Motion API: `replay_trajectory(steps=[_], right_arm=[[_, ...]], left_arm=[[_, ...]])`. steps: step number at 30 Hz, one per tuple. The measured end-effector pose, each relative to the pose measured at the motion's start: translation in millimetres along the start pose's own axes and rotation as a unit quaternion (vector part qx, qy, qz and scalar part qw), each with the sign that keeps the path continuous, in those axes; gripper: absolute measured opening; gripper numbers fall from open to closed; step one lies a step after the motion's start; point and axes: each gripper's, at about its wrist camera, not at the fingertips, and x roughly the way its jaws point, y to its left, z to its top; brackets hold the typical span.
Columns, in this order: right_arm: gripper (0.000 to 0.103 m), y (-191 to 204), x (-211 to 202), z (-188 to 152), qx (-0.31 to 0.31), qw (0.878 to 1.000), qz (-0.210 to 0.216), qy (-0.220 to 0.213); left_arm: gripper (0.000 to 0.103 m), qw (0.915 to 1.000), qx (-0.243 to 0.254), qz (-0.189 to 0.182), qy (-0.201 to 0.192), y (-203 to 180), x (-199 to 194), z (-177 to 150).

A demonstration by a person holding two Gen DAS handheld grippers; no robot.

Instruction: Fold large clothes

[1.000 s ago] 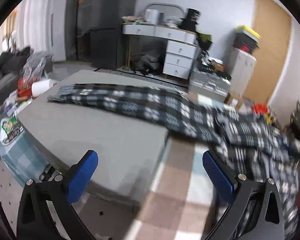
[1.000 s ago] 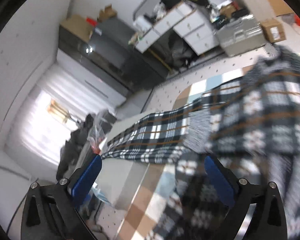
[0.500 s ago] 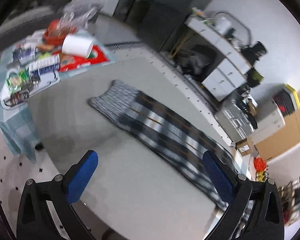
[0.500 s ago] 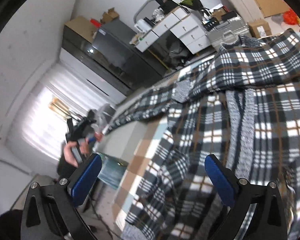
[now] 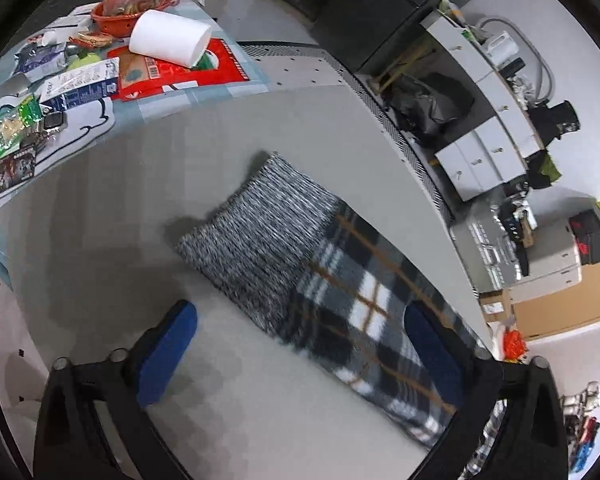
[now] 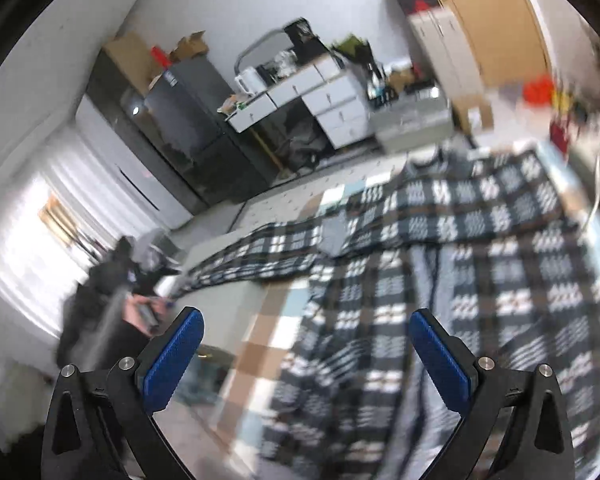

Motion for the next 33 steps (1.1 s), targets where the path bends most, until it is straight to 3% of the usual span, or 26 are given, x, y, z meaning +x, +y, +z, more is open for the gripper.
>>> replay_trajectory(steps=[2, 4, 5, 8, 11, 17, 19, 22, 24, 28, 31, 33], right_arm=[[0.103, -5.6, 7.4, -2.4, 0.017, 1.000, -0.008, 0.010], [0.103, -9.3, 5.1, -4.3, 0.021, 1.000, -0.015, -0.010], [0.103, -9.8, 1.6, -5.7, 0.019, 0.999, -0.023, -0.023], [0.103, -9.0, -6.9, -10.2, 0.010, 0.997, -0.046, -0.067], [0.103, -10.6, -14.3, -14.0, 0.006, 0.995, -0.036, -0.094], [0.103, -20.6, -25.6, -15.5, -0.021, 0.987, -0.065, -0.143], [0.103, -31.4, -24.4, -15.9, -0.015, 0.987, -0.089, -0.135], [0.103, -55.3, -13.2, -15.8, 0.011, 0.989, -0.127, -0.078], [0.103, -70.8, -12.6, -20.3, 0.029, 0.988, -0.137, -0.066], [0.103, -89.3, -26.1, -35.2, 0.037, 0.986, -0.143, -0.073], [0.103, -100.0, -39.0, -45.8, 0.035, 0.983, -0.159, -0.082], [0.103, -108.9, -50.0, -51.4, 0.044, 0.982, -0.159, -0.092]], left_arm=[[0.085, 1.0000, 0.001, 0.003, -0.007, -0.4, -1.3, 5.8], [0.052, 0.9993, -0.009, 0.026, -0.026, 3.7, -3.3, 8.5], [0.023, 0.9990, -0.014, 0.032, -0.026, 8.1, -1.1, 11.4], [0.001, 0.9990, -0.042, 0.010, -0.013, 18.9, 5.5, 16.2], [0.001, 0.9988, -0.045, -0.004, -0.017, 17.6, 0.5, 19.0], [0.000, 0.9959, 0.014, -0.010, -0.089, -31.7, -46.0, 16.0], [0.000, 0.9921, 0.042, -0.005, -0.118, -59.2, -69.1, 10.7], [0.000, 0.9836, 0.098, -0.043, -0.145, -109.8, -105.6, -3.5], [0.000, 0.9740, 0.140, -0.074, -0.162, -150.4, -132.1, -19.4], [0.000, 0.9469, 0.232, -0.139, -0.173, -242.6, -175.9, -73.0], [0.000, 0.9236, 0.295, -0.189, -0.157, -310.2, -195.8, -125.5], [0.000, 0.9033, 0.340, -0.223, -0.138, -358.0, -203.2, -173.0]])
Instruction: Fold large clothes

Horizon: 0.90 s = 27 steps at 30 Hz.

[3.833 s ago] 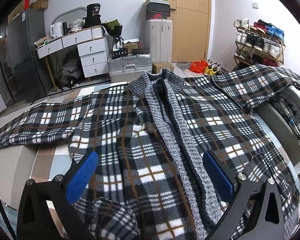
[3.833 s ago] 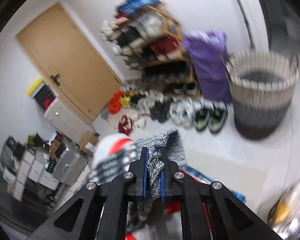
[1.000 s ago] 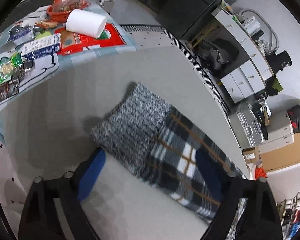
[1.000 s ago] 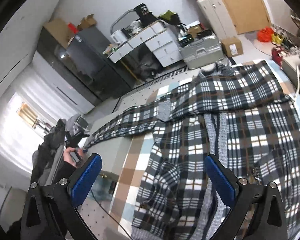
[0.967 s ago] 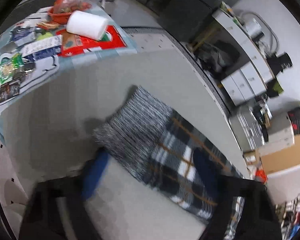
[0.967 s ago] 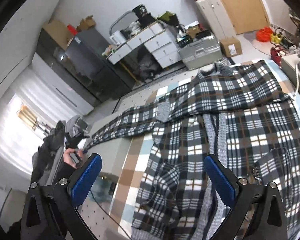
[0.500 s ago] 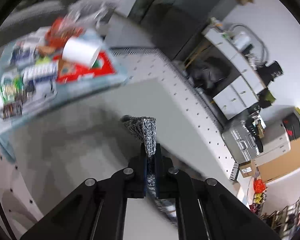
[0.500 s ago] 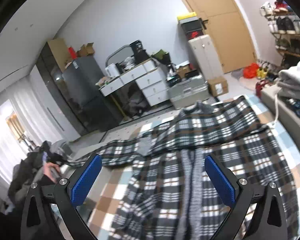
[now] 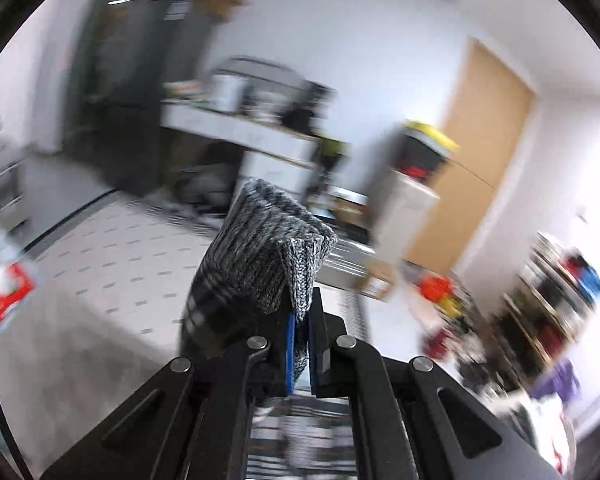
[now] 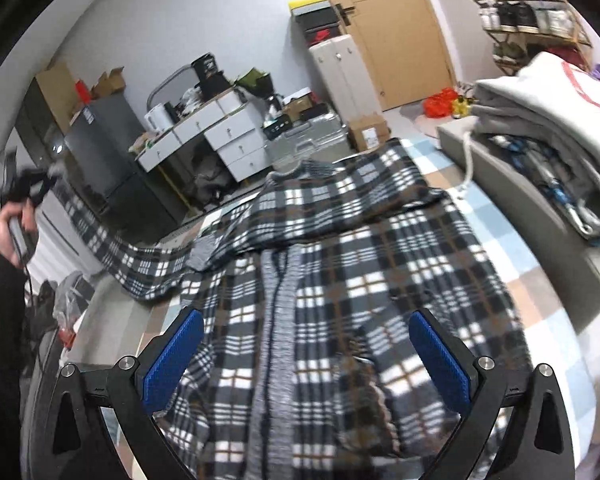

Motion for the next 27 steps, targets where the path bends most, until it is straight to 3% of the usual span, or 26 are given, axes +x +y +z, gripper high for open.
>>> replay_trajectory(steps=[4, 6, 10, 14, 20, 25, 27], right_arm=[[0.103, -23.7, -18.2, -1.3, 0.023, 0.999, -0.005, -0.024], [0.103, -34.2, -29.7, -0.9, 0.027, 0.999, -0.014, -0.043], [0.103, -54.9, -47.7, -3.2, 0.030, 0.997, -0.033, -0.069], [0.103, -76.8, -55.7, -6.0, 0.040, 0.996, -0.040, -0.072], [0.103, -109.6, -55.3, -15.4, 0.079, 0.994, -0.032, -0.063], [0.103, -116.9, -52.5, -19.1, 0.079, 0.994, -0.033, -0.062], [0.103, -117.4, -50.5, -18.9, 0.083, 0.995, -0.024, -0.059]], left_arm=[[0.000, 0.9946, 0.046, -0.083, 0.043, -99.8, 31.0, -25.8], [0.000, 0.9871, 0.063, -0.123, 0.080, -149.8, 54.3, -52.7], [0.000, 0.9739, 0.089, -0.160, 0.134, -208.1, 98.2, -108.2], [0.000, 0.9614, 0.109, -0.155, 0.200, -255.5, 147.4, -176.5], [0.000, 0.9439, 0.126, -0.130, 0.276, -278.5, 196.7, -254.7], [0.000, 0.9297, 0.142, -0.144, 0.308, -296.9, 197.4, -252.2], [0.014, 0.9148, 0.146, -0.165, 0.338, -296.3, 195.1, -250.7]])
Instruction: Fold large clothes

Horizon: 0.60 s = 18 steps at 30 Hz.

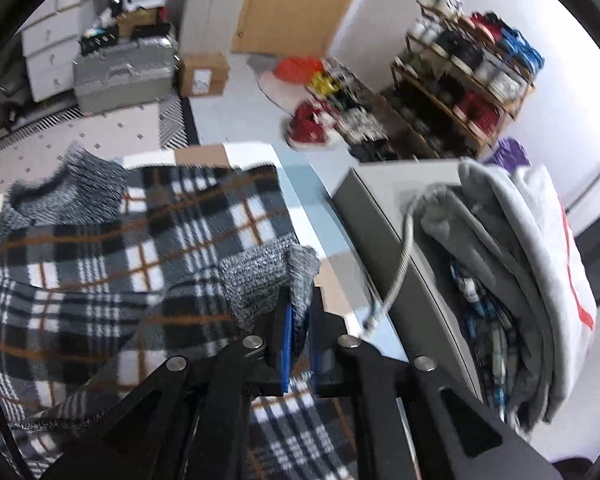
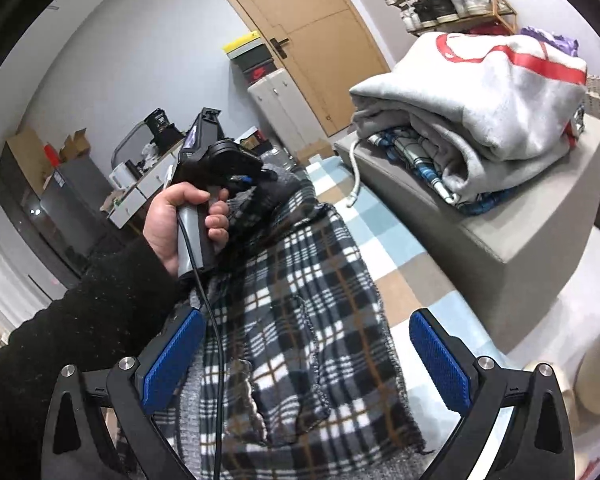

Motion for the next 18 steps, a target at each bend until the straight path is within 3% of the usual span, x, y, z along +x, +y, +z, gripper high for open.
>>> replay_trajectory(steps=[2, 5, 7, 11, 13, 15, 18], right_arm=[[0.103, 0.7, 1.8, 0.8, 0.004, 1.000, 0.007, 0.004], [0.103, 6.3, 4.7, 2.3, 0.002, 1.000, 0.011, 0.006], [0.103, 11.7, 5.5, 3.6, -0.002, 1.000, 0.012, 0.005], [0.103, 25.8, 12.4, 8.3, -0.019, 1.000, 0.013, 0.008], [0.103, 37.0, 20.6, 15.3, -0.036, 0.999, 0.015, 0.018], [0.103, 50.5, 30.5, 25.1, -0.062, 0.998, 0.013, 0.025], [0.103, 80.2, 49.8, 47.7, -0.118, 0.993, 0.009, 0.027]], left_arm=[[0.029, 0.9981, 0.007, -0.057, 0.022, -2.6, -5.4, -2.5], [0.059, 0.9945, 0.038, -0.096, 0.021, -4.1, -36.4, -19.3], [0.061, 0.9933, 0.059, -0.099, 0.008, 6.1, -63.6, -30.6], [0.061, 0.9959, 0.076, -0.043, -0.022, 58.2, -115.7, -51.1], [0.061, 0.9969, 0.070, 0.001, -0.035, 87.1, -123.1, -53.9], [0.061, 0.9974, 0.037, 0.042, -0.045, 127.5, -133.4, -59.9], [0.061, 0.9970, -0.011, 0.065, -0.040, 172.3, -130.9, -65.3]])
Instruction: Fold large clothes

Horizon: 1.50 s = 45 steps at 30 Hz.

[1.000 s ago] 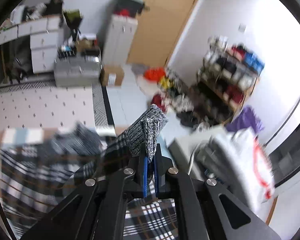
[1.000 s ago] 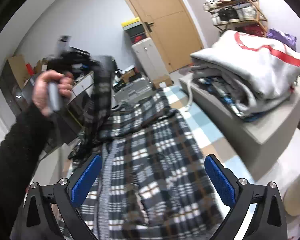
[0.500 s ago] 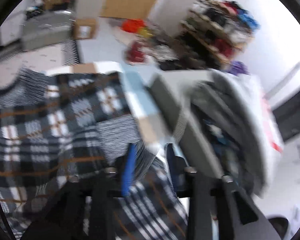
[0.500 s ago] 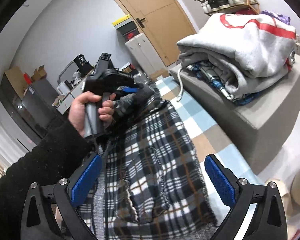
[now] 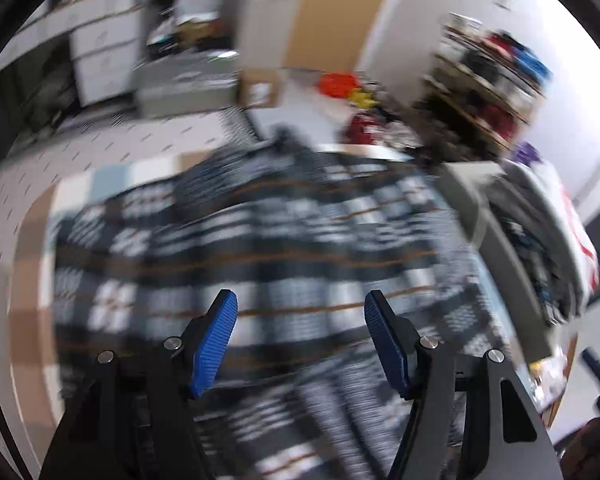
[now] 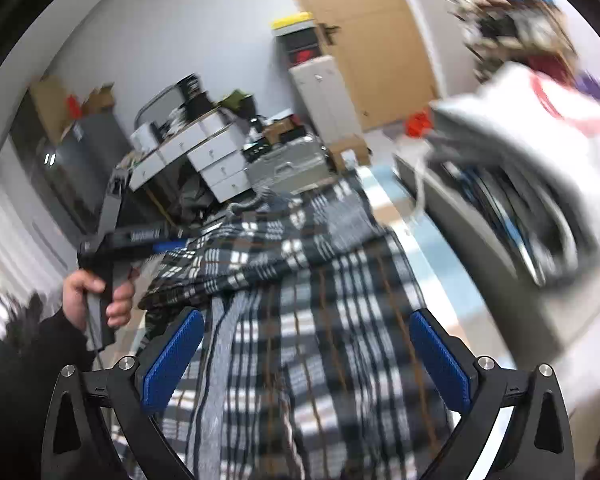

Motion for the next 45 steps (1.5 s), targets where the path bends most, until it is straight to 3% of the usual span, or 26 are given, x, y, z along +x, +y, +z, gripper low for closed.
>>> replay_trajectory(steps=[2, 5, 8, 11, 14, 19, 22, 28, 34, 37, 39, 41, 43, 45], right_arm=[[0.103, 17.2, 15.6, 21.3, -0.038, 0.999, 0.003, 0.005], [0.103, 38.2, 46.0, 50.7, -0.076, 0.997, 0.007, 0.015], [0.103, 58.2, 97.1, 74.2, -0.127, 0.991, 0.017, 0.033], [0.103, 69.8, 146.6, 79.3, -0.181, 0.983, -0.021, 0.031], [0.103, 67.3, 209.4, 78.3, -0.210, 0.973, -0.068, 0.072], [0.103, 36.8, 275.9, 67.9, -0.165, 0.968, -0.095, 0.162], [0.103, 17.5, 303.7, 47.3, -0.156, 0.950, -0.128, 0.237], [0.102, 20.9, 248.1, 58.8, -0.139, 0.971, -0.089, 0.174], [0.103, 47.2, 173.1, 46.7, -0.172, 0.979, -0.037, 0.102], [0.103, 53.2, 182.6, 14.8, -0.181, 0.973, -0.032, 0.140], [0.103, 50.0, 197.8, -11.5, -0.203, 0.962, -0.046, 0.177], [0.103, 44.6, 209.5, -25.5, -0.215, 0.957, -0.062, 0.187], [0.102, 38.7, 206.7, -27.9, -0.201, 0.959, -0.051, 0.193], [0.102, 40.0, 192.9, -9.5, -0.186, 0.967, -0.023, 0.173]], left_arm=[[0.061, 0.9991, -0.039, 0.015, 0.008, 26.8, 6.6, -7.1], [0.061, 0.9970, -0.072, 0.002, 0.028, 43.8, 23.2, -12.7], [0.061, 0.9959, -0.074, 0.014, 0.050, 45.9, 40.2, -22.1], [0.061, 0.9977, -0.056, 0.017, 0.035, 36.2, 40.2, -24.5], [0.063, 0.9978, -0.056, 0.017, 0.030, 32.0, 44.2, -24.6], [0.063, 0.9986, -0.044, 0.025, 0.016, 34.1, 34.9, -34.6], [0.063, 0.9984, -0.029, 0.041, 0.024, 32.3, 36.0, -35.9], [0.063, 0.9975, -0.027, 0.064, 0.015, 21.9, -2.8, -44.5], [0.063, 0.9962, -0.025, 0.084, 0.001, 16.0, -33.2, -50.4], [0.071, 0.9932, -0.041, 0.106, 0.027, 16.3, -24.5, -46.7], [0.071, 0.9922, -0.064, 0.098, 0.043, 21.8, -17.8, -48.5], [0.071, 0.9916, -0.077, 0.089, 0.054, 24.7, -13.2, -53.7], [0.071, 0.9920, -0.063, 0.092, 0.058, 24.0, -10.3, -52.5], [0.071, 0.9929, -0.042, 0.100, 0.047, 22.4, -10.8, -37.5]])
